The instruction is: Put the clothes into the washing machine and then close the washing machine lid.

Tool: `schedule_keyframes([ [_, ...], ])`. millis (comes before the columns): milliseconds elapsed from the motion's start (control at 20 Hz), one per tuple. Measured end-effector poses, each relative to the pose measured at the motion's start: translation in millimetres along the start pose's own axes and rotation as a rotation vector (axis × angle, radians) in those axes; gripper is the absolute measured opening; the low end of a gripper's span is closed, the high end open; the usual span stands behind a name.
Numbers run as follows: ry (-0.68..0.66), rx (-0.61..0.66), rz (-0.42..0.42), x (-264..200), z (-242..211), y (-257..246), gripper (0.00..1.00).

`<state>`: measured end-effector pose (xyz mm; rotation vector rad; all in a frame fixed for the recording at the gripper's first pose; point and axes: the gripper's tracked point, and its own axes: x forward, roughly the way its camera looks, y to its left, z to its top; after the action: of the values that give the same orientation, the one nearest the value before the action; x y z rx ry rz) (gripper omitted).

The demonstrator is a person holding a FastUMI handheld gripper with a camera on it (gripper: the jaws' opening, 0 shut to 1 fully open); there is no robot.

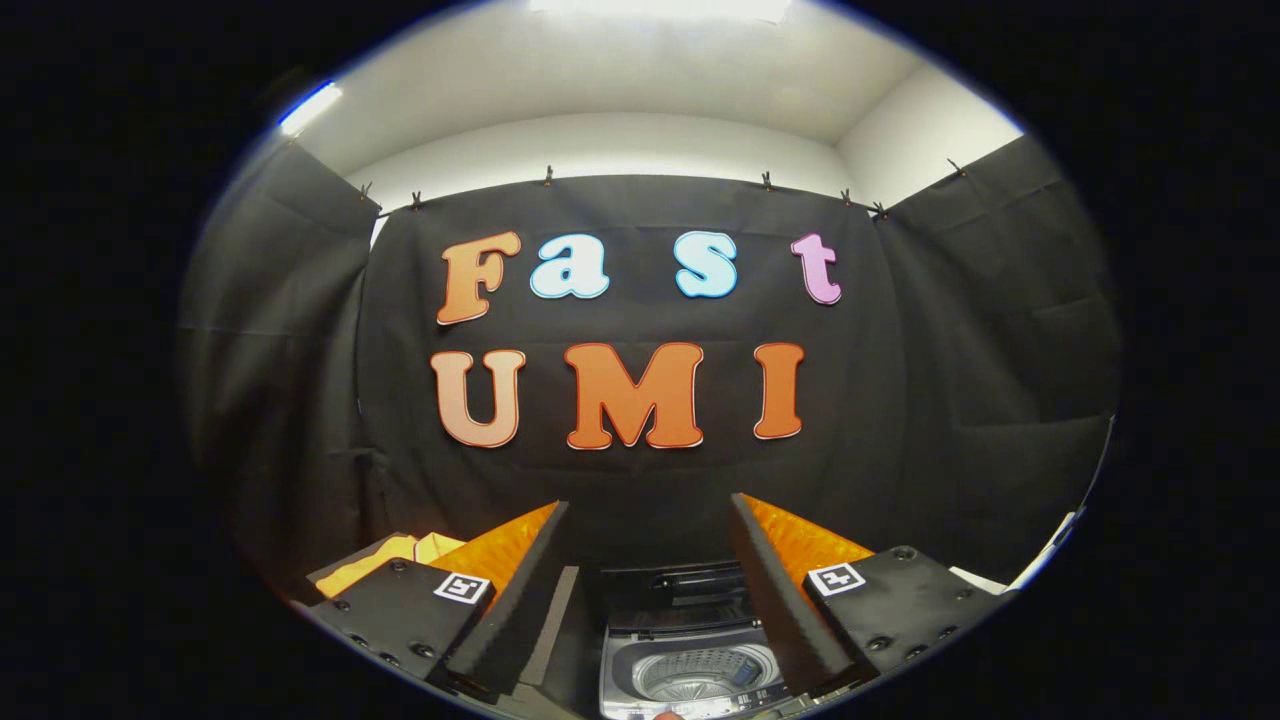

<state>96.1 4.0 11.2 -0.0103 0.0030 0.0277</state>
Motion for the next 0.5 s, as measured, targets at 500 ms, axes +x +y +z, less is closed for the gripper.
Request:
schedule_keyframes([
  [500,0.045,0.014,-0.003,32,-17,105,1.00],
])
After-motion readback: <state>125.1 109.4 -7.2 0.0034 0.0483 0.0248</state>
